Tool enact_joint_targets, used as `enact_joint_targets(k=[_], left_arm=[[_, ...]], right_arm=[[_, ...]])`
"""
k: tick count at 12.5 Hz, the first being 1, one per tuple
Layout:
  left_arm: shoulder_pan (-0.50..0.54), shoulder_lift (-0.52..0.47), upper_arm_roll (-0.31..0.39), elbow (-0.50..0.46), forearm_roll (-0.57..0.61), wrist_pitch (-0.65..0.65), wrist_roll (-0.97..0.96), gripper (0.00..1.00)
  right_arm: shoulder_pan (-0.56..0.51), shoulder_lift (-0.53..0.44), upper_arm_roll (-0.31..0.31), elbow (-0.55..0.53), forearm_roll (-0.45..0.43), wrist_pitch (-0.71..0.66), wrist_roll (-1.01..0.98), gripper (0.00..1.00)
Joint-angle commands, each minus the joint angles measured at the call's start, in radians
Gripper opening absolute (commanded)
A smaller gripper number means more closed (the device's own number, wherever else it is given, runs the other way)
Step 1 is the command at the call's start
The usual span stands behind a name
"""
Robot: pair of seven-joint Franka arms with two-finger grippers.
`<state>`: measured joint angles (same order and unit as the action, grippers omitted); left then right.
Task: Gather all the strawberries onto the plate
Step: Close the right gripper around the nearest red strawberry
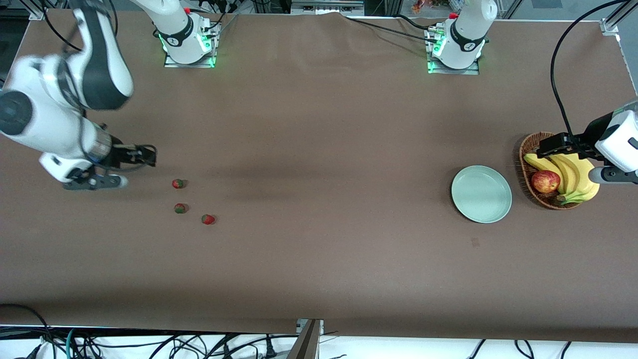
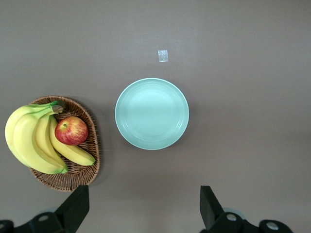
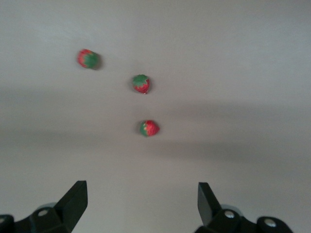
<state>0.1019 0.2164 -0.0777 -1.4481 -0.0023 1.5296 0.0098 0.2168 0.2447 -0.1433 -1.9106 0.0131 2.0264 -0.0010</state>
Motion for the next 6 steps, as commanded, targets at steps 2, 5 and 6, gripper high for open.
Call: enact_joint_targets(k=[2, 5, 6], left_arm=[[-0.005, 0.015, -0.005, 0.061, 0.010, -0.022, 0.004, 1.00], [-0.002, 0.017, -0.005, 0.064, 0.008, -0.022, 0.006, 1.00], [-0.004, 0.018, -0.007, 0.066, 0.007, -0.020, 0.006, 1.00]], right_arm=[[-0.005, 0.148, 0.002, -0.080, 0.042, 0.229, -0.020, 1.00], [-0.027, 0.208, 0.002, -0.100, 0.096, 0.264, -0.043, 1.00], [-0.025, 0.226, 0.002, -0.100, 0.109, 0.270, -0.043, 1.00]])
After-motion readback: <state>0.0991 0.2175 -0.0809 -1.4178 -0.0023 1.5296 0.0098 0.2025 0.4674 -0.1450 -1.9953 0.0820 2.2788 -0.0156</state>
